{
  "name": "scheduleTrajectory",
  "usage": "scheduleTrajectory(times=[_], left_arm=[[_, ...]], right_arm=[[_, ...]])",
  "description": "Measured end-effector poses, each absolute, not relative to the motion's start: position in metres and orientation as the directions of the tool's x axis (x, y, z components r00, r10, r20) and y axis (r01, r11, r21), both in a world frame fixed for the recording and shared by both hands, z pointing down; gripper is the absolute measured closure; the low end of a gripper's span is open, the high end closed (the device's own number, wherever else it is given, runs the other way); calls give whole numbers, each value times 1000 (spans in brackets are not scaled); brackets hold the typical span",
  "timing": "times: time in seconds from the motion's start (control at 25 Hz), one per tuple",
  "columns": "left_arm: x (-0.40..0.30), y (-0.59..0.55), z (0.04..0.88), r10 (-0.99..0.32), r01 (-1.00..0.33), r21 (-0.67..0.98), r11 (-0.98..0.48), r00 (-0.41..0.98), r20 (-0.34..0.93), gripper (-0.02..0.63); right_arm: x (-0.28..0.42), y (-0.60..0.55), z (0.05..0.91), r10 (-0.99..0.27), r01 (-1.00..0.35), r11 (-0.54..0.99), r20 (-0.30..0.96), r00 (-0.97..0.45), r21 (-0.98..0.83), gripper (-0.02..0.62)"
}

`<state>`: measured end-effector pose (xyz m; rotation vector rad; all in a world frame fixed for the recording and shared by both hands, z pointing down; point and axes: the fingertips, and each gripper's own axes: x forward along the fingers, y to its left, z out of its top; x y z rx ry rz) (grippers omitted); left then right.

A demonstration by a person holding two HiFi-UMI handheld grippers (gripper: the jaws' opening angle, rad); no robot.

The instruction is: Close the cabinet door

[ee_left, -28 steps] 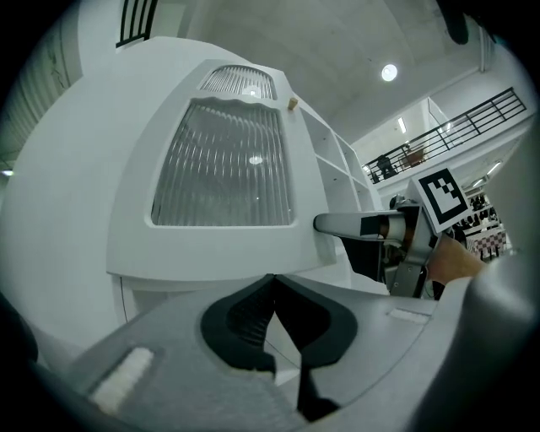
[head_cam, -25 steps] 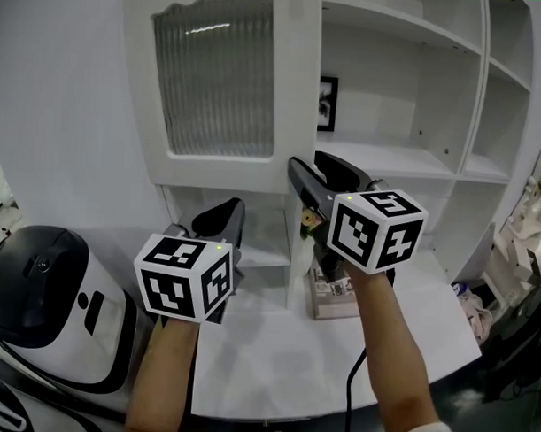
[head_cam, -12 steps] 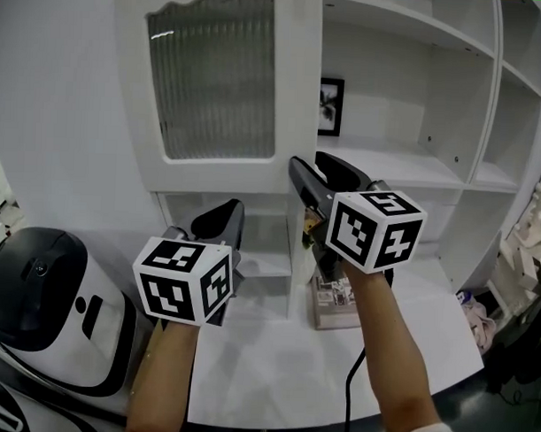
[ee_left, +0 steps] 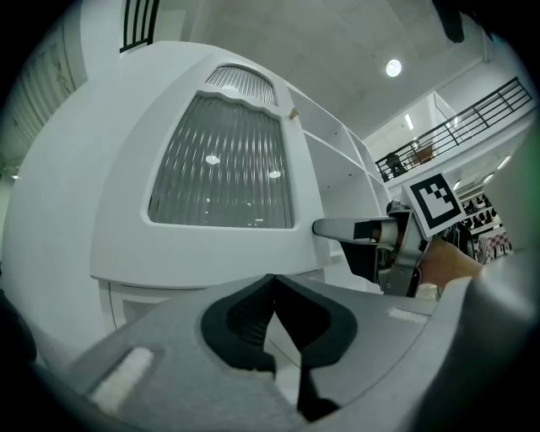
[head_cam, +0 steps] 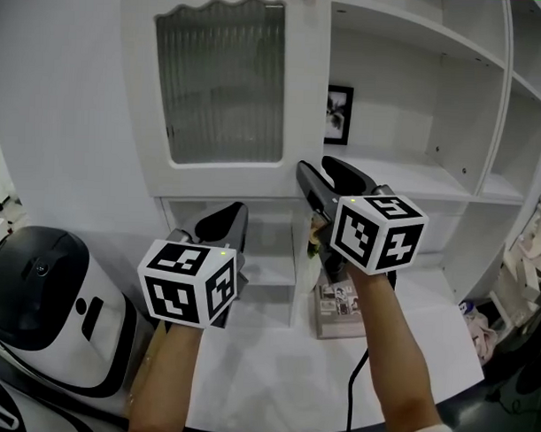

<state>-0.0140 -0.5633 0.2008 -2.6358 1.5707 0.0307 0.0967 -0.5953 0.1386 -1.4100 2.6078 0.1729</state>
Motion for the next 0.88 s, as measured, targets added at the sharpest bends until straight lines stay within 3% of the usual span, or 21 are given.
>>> scheduleTrajectory(times=[0.52,0.88], left_arm=[[-31,-557,199,-884,-886,-42,-462,464,-49,607],[-52,-538,202,-880,-880,-44,-473,475,-19,606]], right_arm=[[99,-586,137,-849,-870,490,-196,-490,53,400],[91,-558,141,-886,-903,420,-177,-429,92,451]])
